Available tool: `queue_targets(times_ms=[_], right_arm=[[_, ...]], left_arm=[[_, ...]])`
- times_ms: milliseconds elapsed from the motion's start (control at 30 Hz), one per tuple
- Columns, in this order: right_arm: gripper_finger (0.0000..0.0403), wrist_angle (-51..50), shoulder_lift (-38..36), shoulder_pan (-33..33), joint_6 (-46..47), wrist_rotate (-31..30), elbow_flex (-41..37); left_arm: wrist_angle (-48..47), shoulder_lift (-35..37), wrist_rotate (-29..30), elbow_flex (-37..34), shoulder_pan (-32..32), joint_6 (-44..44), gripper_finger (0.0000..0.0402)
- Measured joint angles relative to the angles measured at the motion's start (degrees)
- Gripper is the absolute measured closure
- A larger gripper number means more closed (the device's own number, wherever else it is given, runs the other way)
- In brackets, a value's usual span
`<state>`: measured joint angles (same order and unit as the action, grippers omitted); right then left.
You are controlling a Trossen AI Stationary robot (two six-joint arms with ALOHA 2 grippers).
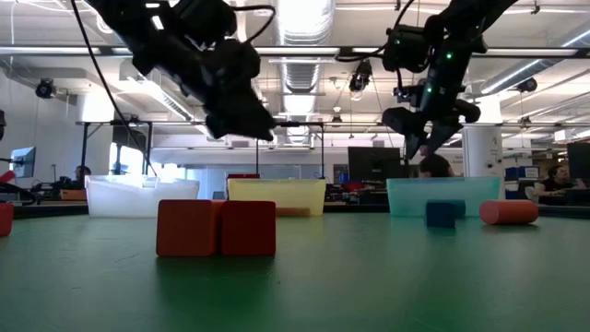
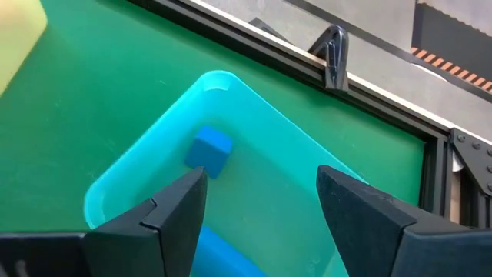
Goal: Sort & place blocks by color
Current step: Put the orange block into the transparent bin
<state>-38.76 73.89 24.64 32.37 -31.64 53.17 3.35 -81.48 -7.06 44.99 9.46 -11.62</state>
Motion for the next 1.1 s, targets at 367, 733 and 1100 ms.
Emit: queue_targets(times_ms=[367,733,1100], right_arm=[[0.0168,3.49,0.04,-0.11,-2.71,0.2,-0.04],[0.0169,3.5,0.04,-0.13,-3.06,0.33,-0.04],[0.017,3.51,0.04,-0.13,-3.49,0.33,-0.04]], left_arm=[[-13.03,0.14,5.18,1.04,-5.62,2.99,0.0222],[-14.75,-0.23,7.86,-1.8,-6.65,1.67,0.0222],[-14.42,-0.69,9.25,-4.52,-6.78,-0.06,0.0222]])
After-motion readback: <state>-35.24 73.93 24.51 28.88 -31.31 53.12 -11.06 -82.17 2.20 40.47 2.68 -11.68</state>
